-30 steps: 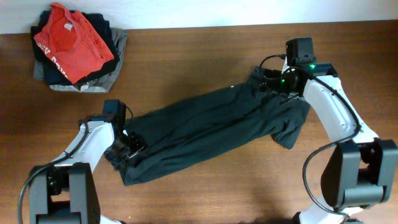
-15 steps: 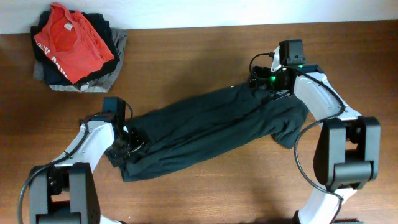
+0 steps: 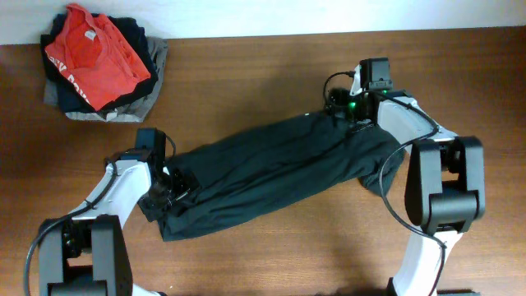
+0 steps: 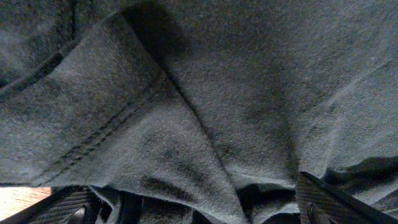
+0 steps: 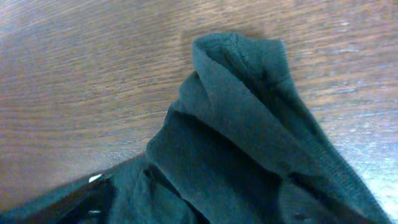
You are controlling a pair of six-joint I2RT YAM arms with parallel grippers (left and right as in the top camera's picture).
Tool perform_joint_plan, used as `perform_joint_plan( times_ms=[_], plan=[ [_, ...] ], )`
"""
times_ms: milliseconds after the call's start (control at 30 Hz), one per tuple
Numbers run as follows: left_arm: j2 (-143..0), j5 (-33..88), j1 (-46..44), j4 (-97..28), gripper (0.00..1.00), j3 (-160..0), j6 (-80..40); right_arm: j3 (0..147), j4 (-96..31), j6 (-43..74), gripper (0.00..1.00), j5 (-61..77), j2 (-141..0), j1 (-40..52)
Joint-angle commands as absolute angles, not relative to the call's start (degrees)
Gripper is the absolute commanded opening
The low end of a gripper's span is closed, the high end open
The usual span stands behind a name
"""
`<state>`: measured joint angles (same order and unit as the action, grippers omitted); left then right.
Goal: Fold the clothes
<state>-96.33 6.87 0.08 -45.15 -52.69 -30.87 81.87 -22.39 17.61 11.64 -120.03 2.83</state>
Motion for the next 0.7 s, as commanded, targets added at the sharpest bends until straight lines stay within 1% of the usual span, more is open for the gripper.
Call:
perform_joint_plan(
  times_ms=[0, 33, 133, 233, 333, 433, 500, 567, 633, 667],
  plan=[
    [-97.0, 6.7, 0.3, -45.2, 0.99, -52.4, -30.5, 82.5, -22.3, 19.2, 0.68, 9.2, -120.9, 4.2],
    [-97.0, 6.7, 0.3, -45.2, 0.99, -52.4, -30.5, 82.5, -22.3, 19.2, 0.60, 9.2, -120.9, 4.2],
    [-97.0, 6.7, 0.3, -45.2, 0.99, -52.4, -30.5, 82.5, -22.9, 20.4, 0.25, 7.6, -120.9, 4.2],
    [-97.0, 6.7, 0.3, -45.2, 0.99, -52.4, -30.5, 82.8, -23.4, 20.5, 0.04, 6.8, -120.9, 4.2],
    [-97.0, 6.7, 0.3, -45.4, 0.99, -52.4, -30.5, 83.9, -25.1, 20.4, 0.04, 6.2, -120.9, 4.2],
    [-97.0, 6.7, 0.3, -45.9, 0.99, -52.4, -30.5, 86.0, -28.9, 20.3, 0.04, 1.4, -120.9, 4.2],
    [-97.0, 6.7, 0.3, -45.9, 0.99, -52.4, -30.5, 87.2, -30.9, 17.6, 0.04, 1.7, -120.9, 4.2],
    [-97.0, 6.7, 0.3, -45.9, 0.99, -52.4, -30.5, 88.2, -32.2, 13.2, 0.33, 3.5, -120.9, 4.3],
    [-97.0, 6.7, 0.3, -45.8, 0.99, -52.4, -30.5, 88.3, -33.1, 9.8, 0.49, 3.8, -120.9, 4.6],
    [-97.0, 6.7, 0.3, -45.8, 0.99, -52.4, -30.5, 88.3, -33.5, 8.9, 0.52, 3.8, -120.9, 4.8]
  ],
)
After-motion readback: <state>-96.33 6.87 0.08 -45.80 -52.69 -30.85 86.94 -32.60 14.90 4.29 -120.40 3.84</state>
